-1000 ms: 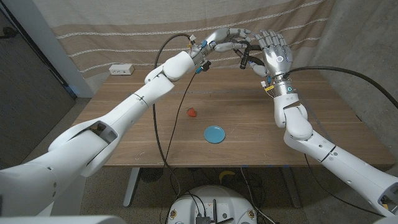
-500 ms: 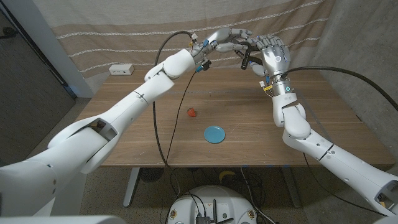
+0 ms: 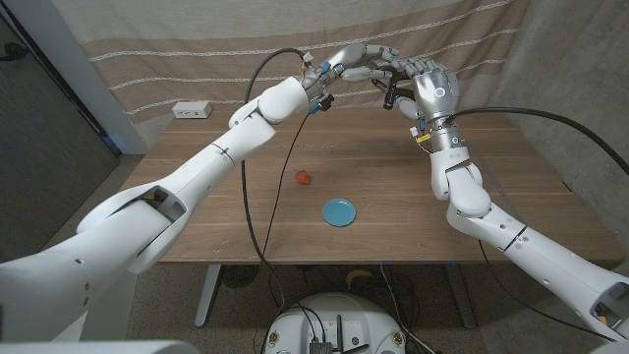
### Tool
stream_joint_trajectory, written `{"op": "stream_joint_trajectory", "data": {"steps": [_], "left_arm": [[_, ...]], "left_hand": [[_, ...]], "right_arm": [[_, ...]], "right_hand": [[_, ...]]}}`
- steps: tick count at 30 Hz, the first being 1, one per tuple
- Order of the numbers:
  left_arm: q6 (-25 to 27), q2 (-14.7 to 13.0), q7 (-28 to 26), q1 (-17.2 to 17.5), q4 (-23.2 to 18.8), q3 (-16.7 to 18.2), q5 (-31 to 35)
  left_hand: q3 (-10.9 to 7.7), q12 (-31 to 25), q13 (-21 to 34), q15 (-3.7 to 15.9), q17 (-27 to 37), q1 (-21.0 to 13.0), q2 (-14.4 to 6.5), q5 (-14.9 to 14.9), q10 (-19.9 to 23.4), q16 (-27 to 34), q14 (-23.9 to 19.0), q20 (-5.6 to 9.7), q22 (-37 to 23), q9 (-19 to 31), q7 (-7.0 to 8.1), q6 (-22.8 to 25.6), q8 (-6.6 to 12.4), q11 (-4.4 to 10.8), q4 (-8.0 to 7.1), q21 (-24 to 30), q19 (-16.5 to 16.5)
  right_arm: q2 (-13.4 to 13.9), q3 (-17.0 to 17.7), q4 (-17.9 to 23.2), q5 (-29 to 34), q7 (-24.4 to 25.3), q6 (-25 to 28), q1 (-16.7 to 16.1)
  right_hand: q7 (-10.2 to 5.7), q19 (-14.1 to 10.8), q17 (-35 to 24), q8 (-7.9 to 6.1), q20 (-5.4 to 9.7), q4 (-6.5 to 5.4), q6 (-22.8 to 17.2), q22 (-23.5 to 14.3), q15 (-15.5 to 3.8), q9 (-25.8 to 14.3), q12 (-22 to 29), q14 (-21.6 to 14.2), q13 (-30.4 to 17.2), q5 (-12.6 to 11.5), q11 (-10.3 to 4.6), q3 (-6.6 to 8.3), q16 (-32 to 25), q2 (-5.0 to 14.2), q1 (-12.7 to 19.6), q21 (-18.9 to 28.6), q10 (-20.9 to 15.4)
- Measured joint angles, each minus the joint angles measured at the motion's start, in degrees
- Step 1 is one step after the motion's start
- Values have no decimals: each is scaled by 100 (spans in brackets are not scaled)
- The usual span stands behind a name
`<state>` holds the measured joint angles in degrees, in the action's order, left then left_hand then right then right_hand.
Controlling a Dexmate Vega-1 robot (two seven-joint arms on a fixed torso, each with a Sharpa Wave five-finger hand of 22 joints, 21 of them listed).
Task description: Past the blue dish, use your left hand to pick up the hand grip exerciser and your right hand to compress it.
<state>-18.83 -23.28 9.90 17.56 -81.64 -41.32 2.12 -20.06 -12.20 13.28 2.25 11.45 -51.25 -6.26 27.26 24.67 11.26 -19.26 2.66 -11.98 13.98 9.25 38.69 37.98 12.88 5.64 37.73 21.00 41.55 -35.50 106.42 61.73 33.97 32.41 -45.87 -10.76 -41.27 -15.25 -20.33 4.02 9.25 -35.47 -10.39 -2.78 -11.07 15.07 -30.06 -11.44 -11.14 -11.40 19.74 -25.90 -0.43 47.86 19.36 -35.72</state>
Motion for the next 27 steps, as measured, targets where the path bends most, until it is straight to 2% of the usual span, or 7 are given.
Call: {"op": "stream_joint_trajectory", "data": {"steps": [7,13,17,18,23,26,27], "left_arm": [[-18,3,-5,-5,15,-1,31],[-43,3,-31,-9,38,-1,65],[-79,3,-73,-9,66,2,96],[-83,4,-77,-9,68,3,98],[-151,14,-239,4,90,12,228],[-194,20,-403,38,92,24,349],[-209,21,-449,43,93,25,379]], "left_hand": [[52,-63,44,31,1,-9,-9,0,188,0,-31,0,0,0,0,0,0,18,-6,45,0],[95,-66,45,9,1,-46,-45,0,193,0,-10,-31,28,0,0,0,0,12,-1,45,-31],[160,-1,32,10,1,-86,-56,30,130,0,20,-18,27,0,0,0,-1,25,17,89,-43],[173,35,14,9,-15,-98,-68,30,62,0,71,-21,27,0,1,-1,-1,25,28,89,-65],[212,137,-39,11,-11,-181,-151,27,-221,0,115,-19,11,0,80,-82,-1,35,9,168,-104],[242,140,-51,11,2,-255,-209,-46,-337,0,114,-19,13,0,81,-83,-2,18,12,232,-104],[252,140,-51,18,12,-275,-230,-73,-342,31,78,-19,18,0,80,-82,-3,12,17,251,-104]], "right_arm": [[-21,-15,-58,-19,71,-27,55],[-36,-35,-108,-89,141,-98,101],[-48,-42,-150,-157,189,-167,139],[-48,-42,-150,-160,191,-170,139],[-61,-44,-217,-252,297,-281,177],[-67,-44,-258,-326,418,-378,193],[-67,-44,-260,-326,418,-378,193]], "right_hand": [[144,-225,100,-91,57,-17,-241,-4,-60,14,43,-596,31,0,-11,-47,0,-30,30,84,-553],[234,-376,195,-95,89,-38,-418,-16,-99,42,-28,-1084,31,0,16,-72,148,-53,53,148,-990],[267,-500,184,-74,130,-73,-573,-43,-198,42,-160,-1493,31,-37,24,-116,310,-53,53,281,-1306],[276,-503,178,-73,129,-73,-582,-60,-222,42,-161,-1601,31,-38,82,-116,346,-53,53,307,-1364],[586,-573,82,-98,162,-73,-892,-90,-375,41,-185,-2188,30,-38,371,-116,380,-53,53,441,-1816],[717,-572,75,-108,162,-73,-1022,-110,-450,56,-124,-2438,30,-38,581,-116,381,-54,52,483,-2064],[746,-572,75,-90,162,-73,-1052,-117,-479,66,-88,-2466,30,-37,588,-116,381,-54,52,483,-2071]]}}
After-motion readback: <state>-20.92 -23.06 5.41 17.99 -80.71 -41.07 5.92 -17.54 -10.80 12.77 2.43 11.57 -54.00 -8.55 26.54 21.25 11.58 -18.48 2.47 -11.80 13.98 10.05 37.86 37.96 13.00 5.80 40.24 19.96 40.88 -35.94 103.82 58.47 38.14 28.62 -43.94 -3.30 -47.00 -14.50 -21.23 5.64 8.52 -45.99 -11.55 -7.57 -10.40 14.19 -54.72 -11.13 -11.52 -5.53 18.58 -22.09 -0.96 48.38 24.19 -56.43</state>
